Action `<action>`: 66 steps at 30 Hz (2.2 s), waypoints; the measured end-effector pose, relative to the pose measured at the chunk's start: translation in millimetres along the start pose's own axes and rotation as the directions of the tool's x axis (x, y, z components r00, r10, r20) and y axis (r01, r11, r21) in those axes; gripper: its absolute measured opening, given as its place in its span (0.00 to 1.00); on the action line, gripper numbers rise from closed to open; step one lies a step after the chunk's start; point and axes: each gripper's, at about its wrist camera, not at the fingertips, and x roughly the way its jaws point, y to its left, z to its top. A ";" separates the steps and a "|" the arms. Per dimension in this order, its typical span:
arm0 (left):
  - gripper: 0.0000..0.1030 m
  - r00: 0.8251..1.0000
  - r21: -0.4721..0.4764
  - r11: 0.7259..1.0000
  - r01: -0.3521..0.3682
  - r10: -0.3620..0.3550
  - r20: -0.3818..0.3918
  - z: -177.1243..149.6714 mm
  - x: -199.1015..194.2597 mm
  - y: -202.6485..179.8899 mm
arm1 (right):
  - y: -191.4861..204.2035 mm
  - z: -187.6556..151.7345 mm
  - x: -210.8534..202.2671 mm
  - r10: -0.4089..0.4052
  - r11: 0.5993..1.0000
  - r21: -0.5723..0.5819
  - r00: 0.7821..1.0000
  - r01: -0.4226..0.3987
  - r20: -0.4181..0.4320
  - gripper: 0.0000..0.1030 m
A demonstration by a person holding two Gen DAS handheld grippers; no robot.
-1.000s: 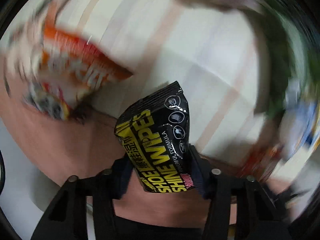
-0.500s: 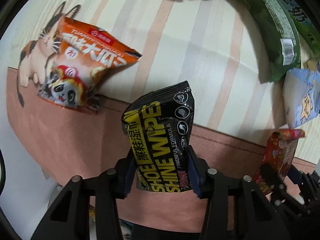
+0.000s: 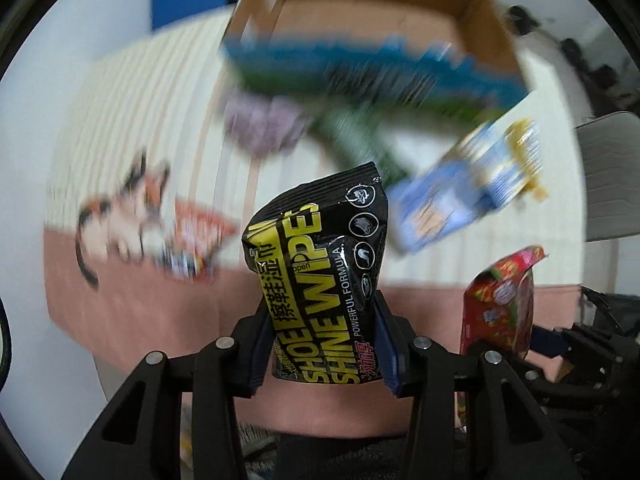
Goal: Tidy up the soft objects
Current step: 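Lower both held packs into the cardboard box and open both grippers, then grasp the green pack with left gripper while right grasps the milk carton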
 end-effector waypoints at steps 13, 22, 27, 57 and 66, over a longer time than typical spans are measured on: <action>0.41 0.994 0.151 0.982 0.110 -0.111 -0.001 314.3 54.6 15.1 | -18.6 244.6 -53.9 -0.227 0.974 0.079 0.946 0.214 0.230 0.46; 0.41 0.972 0.193 0.962 0.193 -0.160 -0.174 405.6 145.2 -29.1 | -53.9 369.9 46.3 -0.326 0.941 0.135 0.937 0.310 0.123 0.46; 0.43 0.963 0.232 0.948 0.216 -0.167 -0.212 412.9 164.3 -46.7 | -64.8 398.6 69.9 -0.349 0.932 0.147 0.930 0.332 0.111 0.46; 1.00 0.986 0.153 0.977 0.149 -0.159 0.056 329.7 57.3 5.2 | 2.9 319.8 6.7 -0.350 0.937 0.133 0.878 0.324 0.326 1.00; 1.00 0.989 -0.068 0.988 0.138 -0.135 0.055 197.9 28.9 29.8 | -24.7 201.7 -14.1 -0.321 0.941 0.199 0.912 0.275 0.256 1.00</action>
